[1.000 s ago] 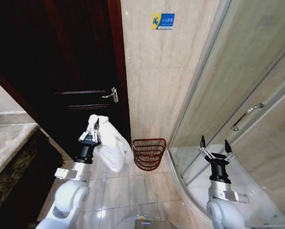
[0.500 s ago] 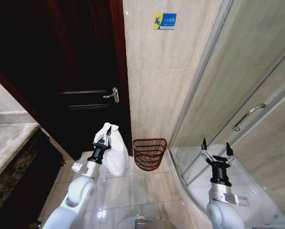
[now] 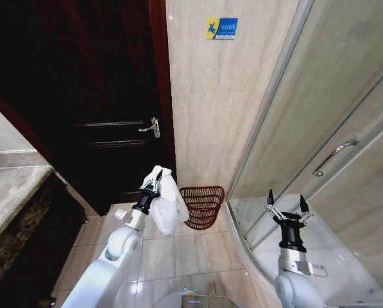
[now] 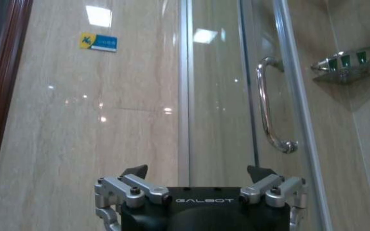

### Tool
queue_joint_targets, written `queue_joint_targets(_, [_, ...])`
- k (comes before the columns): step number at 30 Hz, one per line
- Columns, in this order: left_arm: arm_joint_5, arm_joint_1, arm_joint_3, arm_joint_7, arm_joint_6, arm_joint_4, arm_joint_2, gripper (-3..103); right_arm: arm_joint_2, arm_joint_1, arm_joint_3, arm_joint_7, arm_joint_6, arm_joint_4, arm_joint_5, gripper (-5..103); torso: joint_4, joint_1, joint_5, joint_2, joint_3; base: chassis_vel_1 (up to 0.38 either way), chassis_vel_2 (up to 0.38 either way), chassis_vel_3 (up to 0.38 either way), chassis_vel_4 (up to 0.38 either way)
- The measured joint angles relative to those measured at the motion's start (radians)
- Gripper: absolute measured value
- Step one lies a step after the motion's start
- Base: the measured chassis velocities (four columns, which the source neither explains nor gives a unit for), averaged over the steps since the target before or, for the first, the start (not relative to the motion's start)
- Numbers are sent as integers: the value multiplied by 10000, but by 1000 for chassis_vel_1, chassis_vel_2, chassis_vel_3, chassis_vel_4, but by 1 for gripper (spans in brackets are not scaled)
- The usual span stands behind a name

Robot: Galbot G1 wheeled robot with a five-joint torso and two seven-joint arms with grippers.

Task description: Discard the used towel into the hamper.

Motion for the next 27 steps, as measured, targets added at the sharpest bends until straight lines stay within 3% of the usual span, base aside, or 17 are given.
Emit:
queue_joint_targets(17, [-172,-3439,2093,66,-180,3119,-754,3,56,5,6,-21,16,-510,-645,100,-1,1,1,-1,0,0,0,0,0])
queue_joint_targets(27, [179,-4513,2725,13,-376,4746,-1467,3,82,-101,155,50,231,-602,-656,100,0,1,3,-1,0,0,0,0,0])
